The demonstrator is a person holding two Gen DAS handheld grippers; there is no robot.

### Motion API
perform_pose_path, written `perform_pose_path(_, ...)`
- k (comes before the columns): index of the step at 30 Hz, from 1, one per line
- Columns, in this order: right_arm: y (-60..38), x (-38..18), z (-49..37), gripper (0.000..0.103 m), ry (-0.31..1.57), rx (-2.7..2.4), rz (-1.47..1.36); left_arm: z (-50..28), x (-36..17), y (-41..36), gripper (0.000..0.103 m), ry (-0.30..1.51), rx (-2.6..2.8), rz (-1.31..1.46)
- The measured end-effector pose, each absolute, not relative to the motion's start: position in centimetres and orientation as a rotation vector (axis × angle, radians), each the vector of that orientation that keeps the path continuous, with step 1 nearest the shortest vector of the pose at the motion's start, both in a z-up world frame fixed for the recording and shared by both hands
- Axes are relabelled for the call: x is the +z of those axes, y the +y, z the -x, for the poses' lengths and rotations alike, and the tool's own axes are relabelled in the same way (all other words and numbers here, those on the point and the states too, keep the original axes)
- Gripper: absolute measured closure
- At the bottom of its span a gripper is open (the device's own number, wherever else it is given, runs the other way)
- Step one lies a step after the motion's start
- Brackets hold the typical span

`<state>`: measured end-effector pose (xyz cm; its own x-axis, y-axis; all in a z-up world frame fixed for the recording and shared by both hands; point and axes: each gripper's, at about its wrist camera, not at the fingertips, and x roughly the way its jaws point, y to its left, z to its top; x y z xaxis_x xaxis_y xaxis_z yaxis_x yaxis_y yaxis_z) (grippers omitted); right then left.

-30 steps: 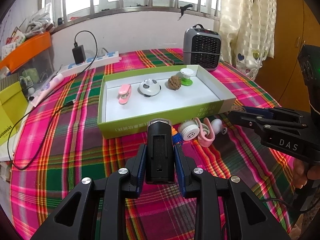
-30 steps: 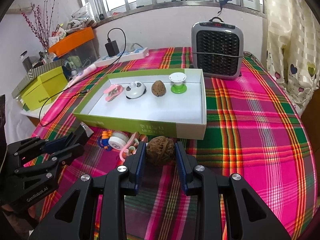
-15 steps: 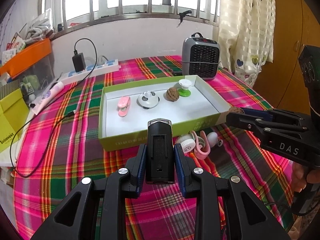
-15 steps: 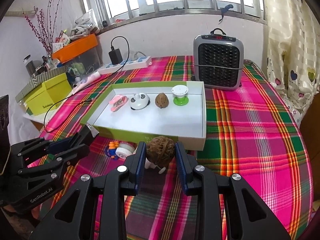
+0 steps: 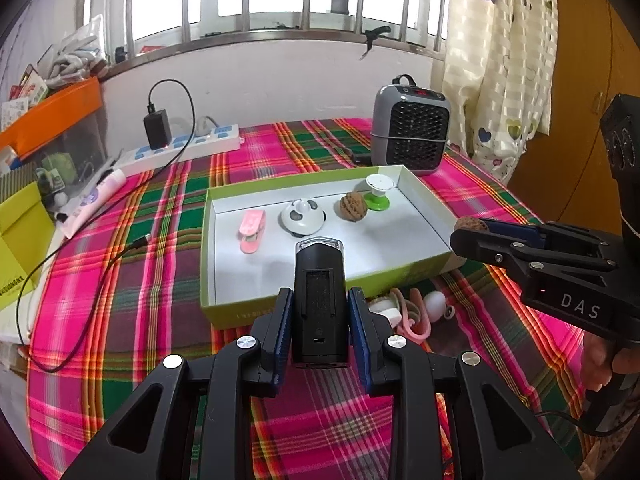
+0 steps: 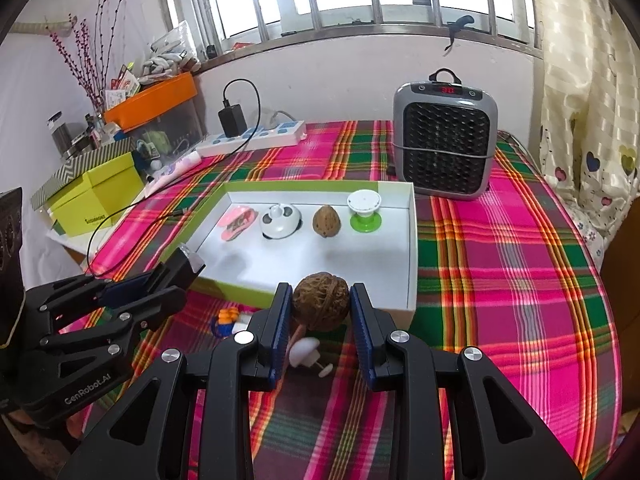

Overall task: Organize objects
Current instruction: 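Lift the black cylinder and walnut and carry both into the box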

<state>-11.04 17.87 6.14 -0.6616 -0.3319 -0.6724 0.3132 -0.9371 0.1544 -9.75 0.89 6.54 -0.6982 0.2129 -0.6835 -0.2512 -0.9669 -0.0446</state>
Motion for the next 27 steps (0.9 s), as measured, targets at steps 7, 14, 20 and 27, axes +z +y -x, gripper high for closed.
perform_pose_path(7,17.1,6.1,12.1,0.072,-0.024,-2.566,-1.053,11.0,6.4,0.3,0.078,0.056,2.693,1.081)
perform_pose_path(14,16.4,5.7,13.3,0.072,-0.024,-2.547,-1.063,12.2,6.0,-0.4,0.078,0.045,2.704,1.107)
perform_pose_path(20,15.6,5.3,14.7,0.072,-0.015,-2.522,-1.074,13.6,5.9,-1.0,0.078,0.024,2.72,1.119)
perform_pose_path(27,14.8,4.6,16.1,0.072,-0.005,-2.489,-1.095,14.6,5.2,-1.2,0.078,0.021,2.719,1.147)
